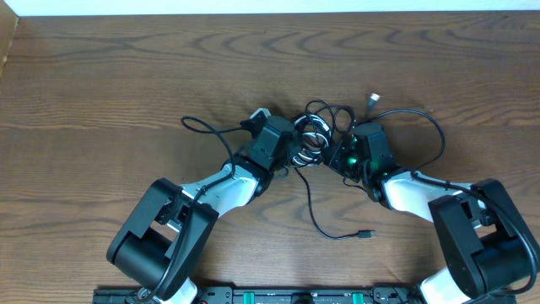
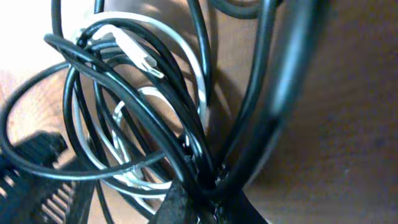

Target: Untangle cables

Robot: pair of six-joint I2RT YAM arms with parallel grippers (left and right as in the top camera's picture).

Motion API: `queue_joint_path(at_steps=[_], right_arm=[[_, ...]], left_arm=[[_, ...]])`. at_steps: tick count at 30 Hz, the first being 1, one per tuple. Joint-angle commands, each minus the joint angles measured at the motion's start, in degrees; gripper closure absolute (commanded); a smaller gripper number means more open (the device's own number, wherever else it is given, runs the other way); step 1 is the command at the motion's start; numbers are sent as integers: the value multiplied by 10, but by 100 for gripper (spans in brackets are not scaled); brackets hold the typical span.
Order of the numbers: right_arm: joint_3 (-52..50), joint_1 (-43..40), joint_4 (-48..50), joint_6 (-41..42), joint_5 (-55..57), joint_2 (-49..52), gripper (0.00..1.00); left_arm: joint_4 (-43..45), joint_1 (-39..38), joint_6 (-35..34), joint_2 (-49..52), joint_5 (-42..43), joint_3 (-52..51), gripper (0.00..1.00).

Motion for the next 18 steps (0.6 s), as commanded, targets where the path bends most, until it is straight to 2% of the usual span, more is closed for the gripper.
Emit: queue_joint_path(at_steps=[1, 5, 9, 18], right_arm=[[-16, 2, -92, 29, -86, 16, 99], [-16, -6, -173, 31, -138, 16, 99], [-16, -24, -265, 2, -165, 16, 99], [-16, -84, -280, -99, -172, 16, 99]], left_arm=[[16, 9, 10, 7, -9, -1, 55], [15, 32, 10, 7, -4, -1, 56], [15, 64, 10, 7, 36, -1, 56], [15, 134, 124, 6, 142, -1, 56]])
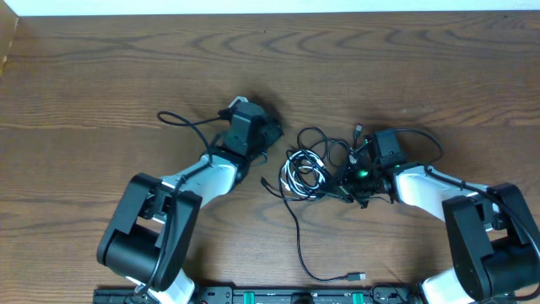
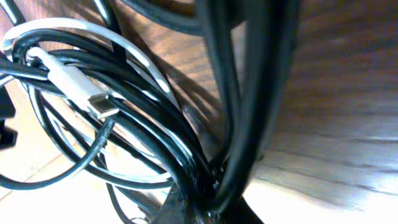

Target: Untangle cables

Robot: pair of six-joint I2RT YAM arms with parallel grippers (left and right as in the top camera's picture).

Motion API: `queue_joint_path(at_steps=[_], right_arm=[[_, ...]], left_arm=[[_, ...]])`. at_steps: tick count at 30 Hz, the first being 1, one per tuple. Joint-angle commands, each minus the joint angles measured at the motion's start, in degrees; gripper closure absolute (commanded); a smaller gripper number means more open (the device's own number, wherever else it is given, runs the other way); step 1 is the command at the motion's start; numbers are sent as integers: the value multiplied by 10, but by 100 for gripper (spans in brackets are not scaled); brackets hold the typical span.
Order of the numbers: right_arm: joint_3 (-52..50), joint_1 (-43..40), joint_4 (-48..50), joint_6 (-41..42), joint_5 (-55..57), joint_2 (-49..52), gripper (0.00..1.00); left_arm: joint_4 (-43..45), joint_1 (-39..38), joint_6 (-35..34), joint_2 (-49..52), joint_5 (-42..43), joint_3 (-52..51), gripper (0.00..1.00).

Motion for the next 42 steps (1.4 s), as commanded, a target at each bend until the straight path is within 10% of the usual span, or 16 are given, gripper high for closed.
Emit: queue_joint_path(at_steps=[1, 12, 27, 42], right_arm=[[-30, -38, -23, -80, 66, 33, 99], [13, -139, -123, -336, 81, -11, 90], [78, -103, -215, -381, 179, -248, 50], [78, 160, -118, -353, 285, -255, 39]], left_arm=[[3, 38, 77, 4, 77, -1, 56], [3, 127, 153, -3, 239, -1, 56], [-3, 130, 228, -36, 276, -1, 56], [-318, 130, 309, -318, -37, -1, 50]])
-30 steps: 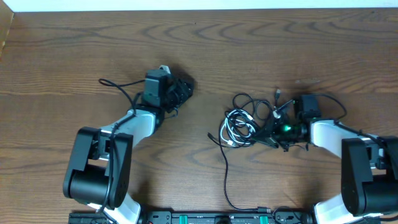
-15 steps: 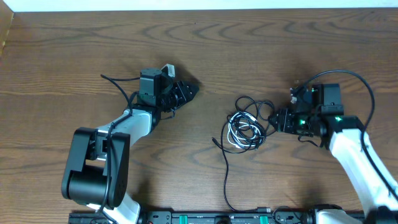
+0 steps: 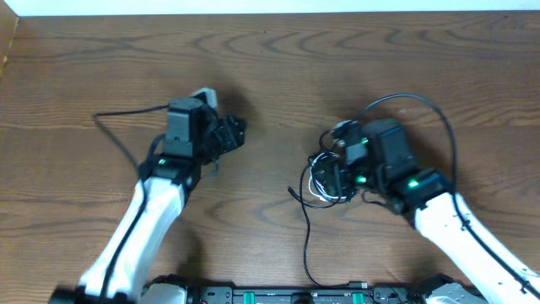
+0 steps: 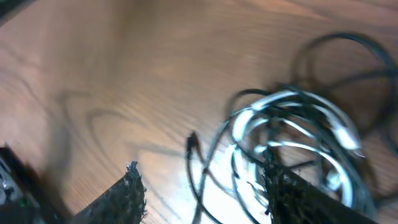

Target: Untangle cables

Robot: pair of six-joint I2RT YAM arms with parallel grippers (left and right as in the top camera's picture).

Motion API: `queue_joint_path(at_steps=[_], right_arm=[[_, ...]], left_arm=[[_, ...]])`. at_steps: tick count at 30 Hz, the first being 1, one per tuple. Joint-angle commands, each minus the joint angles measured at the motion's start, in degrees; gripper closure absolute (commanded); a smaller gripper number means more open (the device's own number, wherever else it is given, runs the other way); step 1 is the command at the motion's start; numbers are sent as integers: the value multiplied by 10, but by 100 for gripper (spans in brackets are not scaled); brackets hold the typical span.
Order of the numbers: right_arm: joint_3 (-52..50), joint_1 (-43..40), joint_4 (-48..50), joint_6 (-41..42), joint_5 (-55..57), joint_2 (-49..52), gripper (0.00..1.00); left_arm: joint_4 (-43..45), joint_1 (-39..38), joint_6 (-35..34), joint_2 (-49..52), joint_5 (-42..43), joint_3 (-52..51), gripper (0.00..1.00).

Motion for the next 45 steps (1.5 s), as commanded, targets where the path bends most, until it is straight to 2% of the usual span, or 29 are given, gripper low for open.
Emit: queue_joint_path(at_steps=[1, 9, 13, 18, 21, 25, 34, 42, 45], right_arm=[[7, 53, 4, 11, 100, 6, 38], [7, 107, 27, -43, 240, 97, 35], [7, 107, 59, -43, 253, 132, 37], [7, 104, 74, -38, 253, 146, 45], [7, 97, 70, -7, 253, 146, 55], [7, 90, 69, 20, 253, 146, 62], [7, 75, 40, 28, 253, 150, 73], [7, 72, 40, 46, 251, 186, 78], [7, 68, 44, 50, 250, 196, 87]], left_arm=[[-40, 2, 21, -59, -127, 0, 50], [-64, 2, 21, -90, -134, 0, 49], [-77, 2, 21, -90, -134, 0, 49], [-102, 2, 20, -90, -134, 0, 49], [-119, 2, 20, -90, -134, 0, 49], [-130, 2, 20, -90, -134, 0, 49], [-130, 2, 20, -90, -134, 0, 49], [-130, 2, 20, -90, -134, 0, 49], [-130, 2, 20, -90, -134, 0, 49]])
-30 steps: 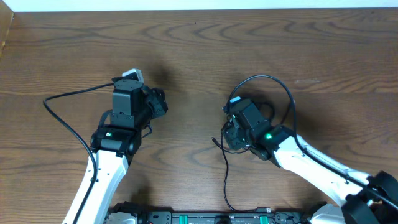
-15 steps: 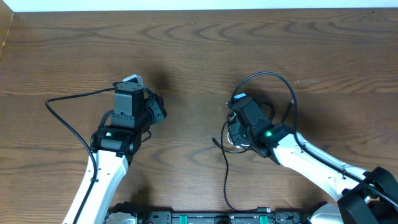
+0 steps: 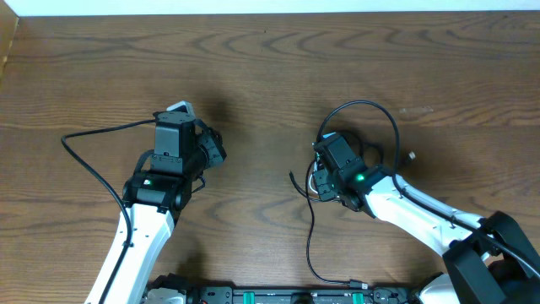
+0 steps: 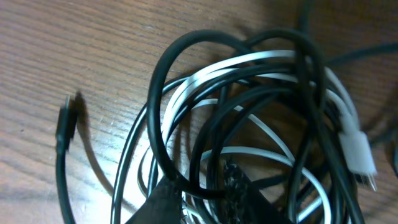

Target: Untangle cables

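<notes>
A knot of black and white cables (image 4: 249, 93) lies right of centre on the table (image 3: 253, 67). My right gripper (image 3: 321, 175) is down in it, and its fingers (image 4: 163, 202) are shut on black strands of the knot (image 3: 318, 187). A white plug (image 4: 362, 155) and a loose black plug (image 4: 64, 121) stick out of the knot. My left gripper (image 3: 213, 149) is far to the left, shut. A separate black cable (image 3: 93, 133) trails from it; the grip itself is hidden.
A black loop (image 3: 375, 106) arcs up from the knot. A long black tail runs toward the front edge and ends in a plug (image 3: 358, 285). The white wall edge (image 3: 270, 7) borders the far side of the table.
My right gripper was open above the knot; now it sits lower in it, shut on black strands. My left gripper is a little lower and further left, with its cable stretched further left.
Both grippers met at the tangle mid-table, the right one shut on black strands. Then the left one stood apart to the left with a black cable trailing. Later that cable was clear of the knot and the right gripper open. Now the right grips the knot again.
</notes>
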Robot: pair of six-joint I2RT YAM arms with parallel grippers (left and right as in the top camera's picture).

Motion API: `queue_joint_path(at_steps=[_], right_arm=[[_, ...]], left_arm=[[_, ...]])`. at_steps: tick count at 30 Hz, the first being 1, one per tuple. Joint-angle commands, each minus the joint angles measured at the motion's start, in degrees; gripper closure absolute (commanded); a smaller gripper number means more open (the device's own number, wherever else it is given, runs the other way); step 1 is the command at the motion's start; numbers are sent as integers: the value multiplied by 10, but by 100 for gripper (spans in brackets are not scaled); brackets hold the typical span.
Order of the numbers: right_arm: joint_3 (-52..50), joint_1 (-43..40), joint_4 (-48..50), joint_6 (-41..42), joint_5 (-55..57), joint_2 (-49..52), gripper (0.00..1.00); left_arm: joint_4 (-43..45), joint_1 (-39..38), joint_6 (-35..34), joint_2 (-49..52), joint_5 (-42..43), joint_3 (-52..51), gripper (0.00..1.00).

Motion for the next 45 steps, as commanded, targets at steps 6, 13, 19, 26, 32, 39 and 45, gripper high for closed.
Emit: queue_joint_path(at_steps=[6, 13, 19, 26, 32, 39, 45], right_arm=[[7, -33, 1, 14, -35, 10, 99], [9, -65, 16, -61, -188, 5, 99], [9, -119, 55, -129, -487, -20, 99], [9, -180, 115, -142, -689, -56, 99], [9, -194, 109, -157, -686, -56, 99], [9, -194, 101, -172, -657, -56, 99], [9, -194, 87, -172, -614, -56, 99]], left_arm=[[-3, 2, 7, -1, -5, 0, 49], [-3, 1, 4, -1, 46, 0, 49], [-2, 1, 43, -1, 90, 0, 49], [5, 1, 43, -1, 123, 0, 49], [29, 1, 81, 0, 237, 0, 49], [28, 1, 82, 21, 332, 0, 49], [28, 1, 17, 55, 371, 0, 54]])
